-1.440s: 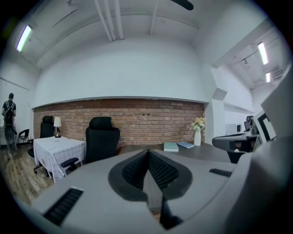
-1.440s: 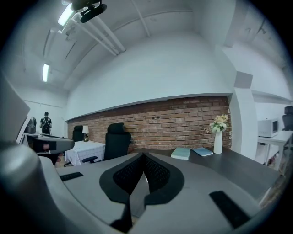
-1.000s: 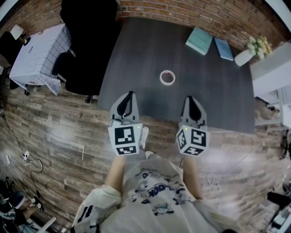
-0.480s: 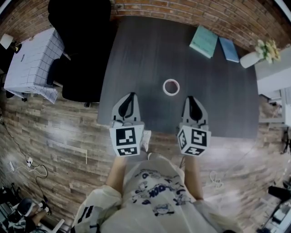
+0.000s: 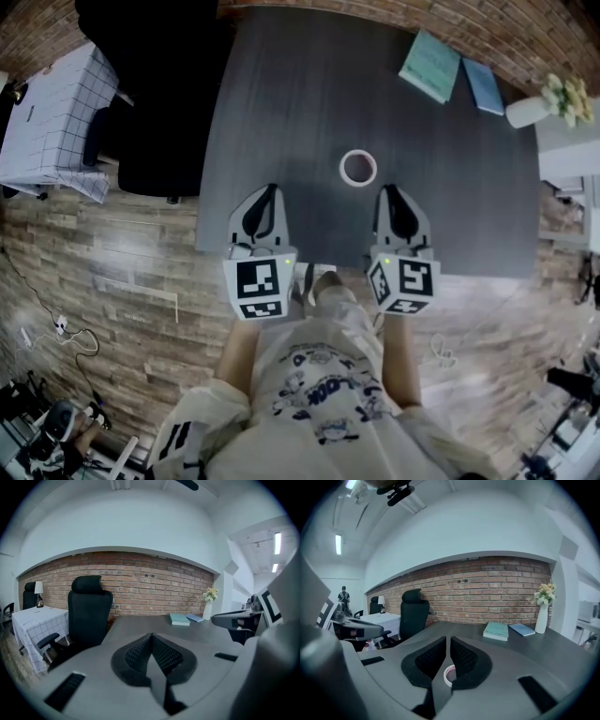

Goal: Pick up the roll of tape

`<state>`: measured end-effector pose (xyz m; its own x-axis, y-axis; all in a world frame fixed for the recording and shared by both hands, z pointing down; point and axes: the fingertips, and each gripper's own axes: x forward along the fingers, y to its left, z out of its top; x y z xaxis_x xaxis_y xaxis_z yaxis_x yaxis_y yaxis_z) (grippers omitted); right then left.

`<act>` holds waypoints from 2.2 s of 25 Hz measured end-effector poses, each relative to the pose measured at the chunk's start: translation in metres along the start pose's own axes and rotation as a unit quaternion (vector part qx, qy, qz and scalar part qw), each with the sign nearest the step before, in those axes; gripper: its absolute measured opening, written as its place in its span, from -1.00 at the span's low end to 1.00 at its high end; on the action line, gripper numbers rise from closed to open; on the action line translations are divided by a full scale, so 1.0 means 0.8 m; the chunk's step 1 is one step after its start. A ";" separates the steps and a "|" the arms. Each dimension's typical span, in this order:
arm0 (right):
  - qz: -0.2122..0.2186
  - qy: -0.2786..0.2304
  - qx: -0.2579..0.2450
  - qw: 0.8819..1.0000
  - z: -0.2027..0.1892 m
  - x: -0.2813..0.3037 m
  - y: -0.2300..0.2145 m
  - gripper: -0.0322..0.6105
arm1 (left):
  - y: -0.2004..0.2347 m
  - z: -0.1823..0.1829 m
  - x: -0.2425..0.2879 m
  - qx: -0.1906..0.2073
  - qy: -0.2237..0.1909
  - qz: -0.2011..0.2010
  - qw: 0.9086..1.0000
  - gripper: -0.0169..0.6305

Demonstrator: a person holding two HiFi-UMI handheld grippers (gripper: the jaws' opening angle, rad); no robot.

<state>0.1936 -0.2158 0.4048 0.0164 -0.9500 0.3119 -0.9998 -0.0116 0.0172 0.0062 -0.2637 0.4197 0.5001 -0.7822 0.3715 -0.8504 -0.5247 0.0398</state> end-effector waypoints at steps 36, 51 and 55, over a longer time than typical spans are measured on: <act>0.159 0.213 -0.087 0.960 -0.153 0.134 0.009 -0.36 | -0.006 -0.075 0.091 -0.037 0.098 0.047 0.993 -0.94; 0.200 0.308 -0.133 0.921 -0.216 0.168 0.015 -0.37 | 0.009 -0.123 0.112 -0.070 0.139 0.068 0.986 -0.94; 0.194 0.326 -0.142 0.914 -0.225 0.167 0.009 -0.51 | 0.013 -0.132 0.113 -0.071 0.146 0.071 0.984 -0.94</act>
<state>0.1908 -0.2870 0.6175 -0.2434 -0.4764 0.8448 -0.8898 0.4564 0.0011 0.0255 -0.3042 0.5520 0.3243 -0.7038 0.6321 -0.9327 -0.3493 0.0895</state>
